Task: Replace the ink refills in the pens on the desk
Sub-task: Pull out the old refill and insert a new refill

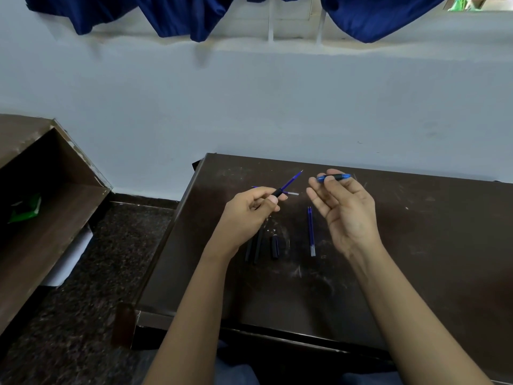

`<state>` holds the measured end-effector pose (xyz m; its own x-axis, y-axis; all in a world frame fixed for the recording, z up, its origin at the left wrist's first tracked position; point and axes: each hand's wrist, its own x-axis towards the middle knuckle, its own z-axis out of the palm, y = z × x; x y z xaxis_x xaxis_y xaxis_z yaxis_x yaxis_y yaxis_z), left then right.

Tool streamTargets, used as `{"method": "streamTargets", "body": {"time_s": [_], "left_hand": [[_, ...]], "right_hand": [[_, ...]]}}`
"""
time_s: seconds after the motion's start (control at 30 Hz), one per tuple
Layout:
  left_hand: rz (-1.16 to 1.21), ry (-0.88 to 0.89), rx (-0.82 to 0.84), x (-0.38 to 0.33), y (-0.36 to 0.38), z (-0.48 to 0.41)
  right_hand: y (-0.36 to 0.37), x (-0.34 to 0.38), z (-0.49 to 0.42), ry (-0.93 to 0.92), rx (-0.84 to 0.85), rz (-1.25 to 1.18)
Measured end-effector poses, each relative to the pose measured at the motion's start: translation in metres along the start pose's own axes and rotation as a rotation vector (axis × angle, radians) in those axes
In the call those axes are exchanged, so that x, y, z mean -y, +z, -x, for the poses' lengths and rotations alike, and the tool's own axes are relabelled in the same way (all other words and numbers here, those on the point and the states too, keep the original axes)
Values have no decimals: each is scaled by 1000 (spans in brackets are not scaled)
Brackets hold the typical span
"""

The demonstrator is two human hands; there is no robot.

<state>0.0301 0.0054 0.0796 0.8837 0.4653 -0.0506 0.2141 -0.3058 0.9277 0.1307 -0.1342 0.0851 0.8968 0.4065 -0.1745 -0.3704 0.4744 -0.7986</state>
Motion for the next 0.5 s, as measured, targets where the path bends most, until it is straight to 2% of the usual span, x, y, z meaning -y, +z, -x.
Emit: {"method": "streamTargets", "body": {"time_s": [0.27,0.5], "left_hand": [[-97,8,-52,1,1,-2],[-130,-32,-49,2,9,-5]], "right_hand": [[-1,-4,-11,-63,59,27],[-2,-12,-15,-38,107,41]]}}
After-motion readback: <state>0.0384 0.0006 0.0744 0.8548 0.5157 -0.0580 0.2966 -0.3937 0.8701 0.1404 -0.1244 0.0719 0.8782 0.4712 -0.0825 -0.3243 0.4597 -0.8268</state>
